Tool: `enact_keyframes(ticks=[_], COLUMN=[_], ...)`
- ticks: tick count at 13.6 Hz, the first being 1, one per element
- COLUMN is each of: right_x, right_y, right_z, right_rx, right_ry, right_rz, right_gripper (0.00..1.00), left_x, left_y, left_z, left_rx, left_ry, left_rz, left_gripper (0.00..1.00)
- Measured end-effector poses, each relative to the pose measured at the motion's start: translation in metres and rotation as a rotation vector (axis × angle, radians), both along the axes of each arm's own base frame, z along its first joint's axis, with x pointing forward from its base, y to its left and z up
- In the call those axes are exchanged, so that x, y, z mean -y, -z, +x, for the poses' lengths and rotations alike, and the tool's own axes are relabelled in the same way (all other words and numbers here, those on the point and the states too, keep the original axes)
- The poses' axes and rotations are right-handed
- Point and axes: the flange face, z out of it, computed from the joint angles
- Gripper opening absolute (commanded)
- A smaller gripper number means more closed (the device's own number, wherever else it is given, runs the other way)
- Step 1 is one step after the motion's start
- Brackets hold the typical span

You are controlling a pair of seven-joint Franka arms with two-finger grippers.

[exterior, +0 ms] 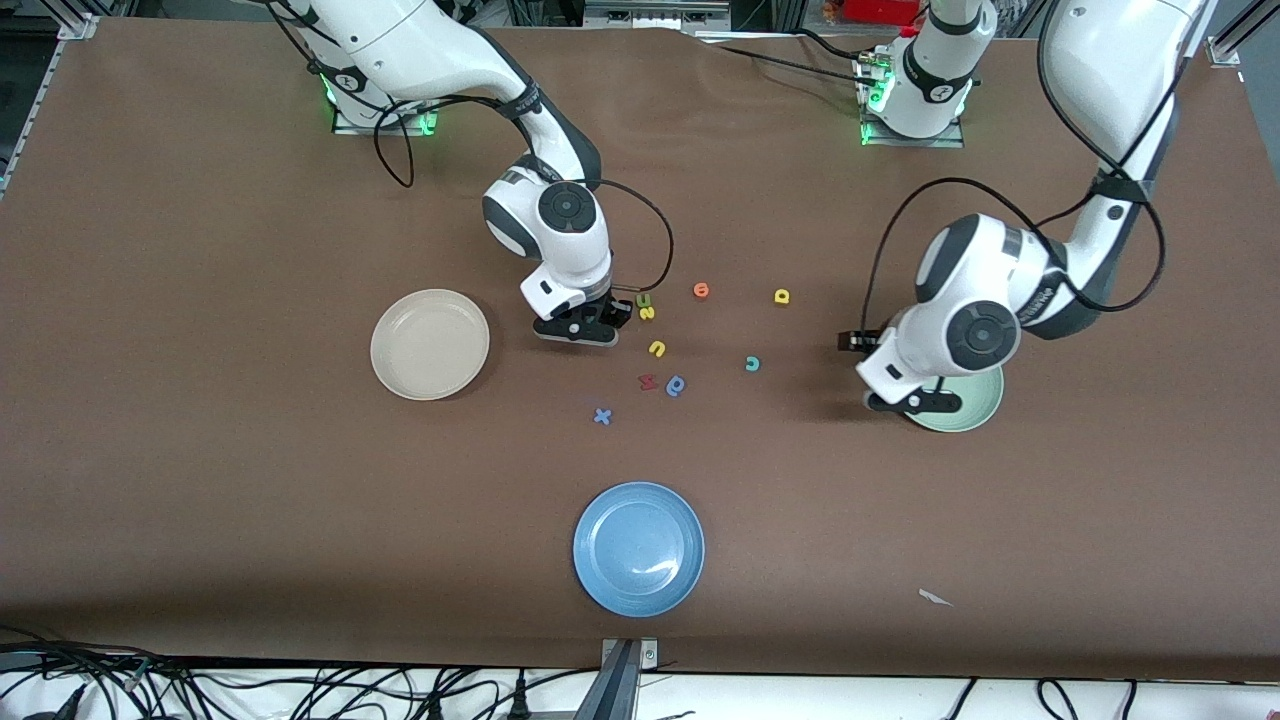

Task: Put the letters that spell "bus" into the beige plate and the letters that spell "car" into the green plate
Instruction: 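Place the teal q on the beige plate with the right gripper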

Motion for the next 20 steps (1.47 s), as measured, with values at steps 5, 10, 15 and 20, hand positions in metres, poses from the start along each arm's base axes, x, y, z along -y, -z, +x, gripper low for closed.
enact_keyframes(ticks=[5,10,15,20], right_x=[0.021,0.109,0.218,0.218], right_y=[-0.027,-0.079,-0.082,-0.078], right_z=[0.018,0.045,0.029,0.014], right_rx=[0.006,-0.009,-0.065,-0.077], right_ry=[0.004,-0.075,-0.180,-0.198], right_rz=[-0.045,-0.085,-0.133,-0.139], right_gripper=[0.10,0.10,0.66,0.99], left_x=[0.052,0.062,0.076,0.084], left_y=[0.025,0.074,0.079,0.081], left_z=[-0.043,-0.103,-0.126,-0.132], left_rx=[0.040,0.089,0.101,0.117], left_ry=[-0.065,-0.119,-0.142,-0.148], left_rz=[-0.018,-0.050,-0.055,-0.062], left_gripper=[0.96,0.92,0.68,0.69])
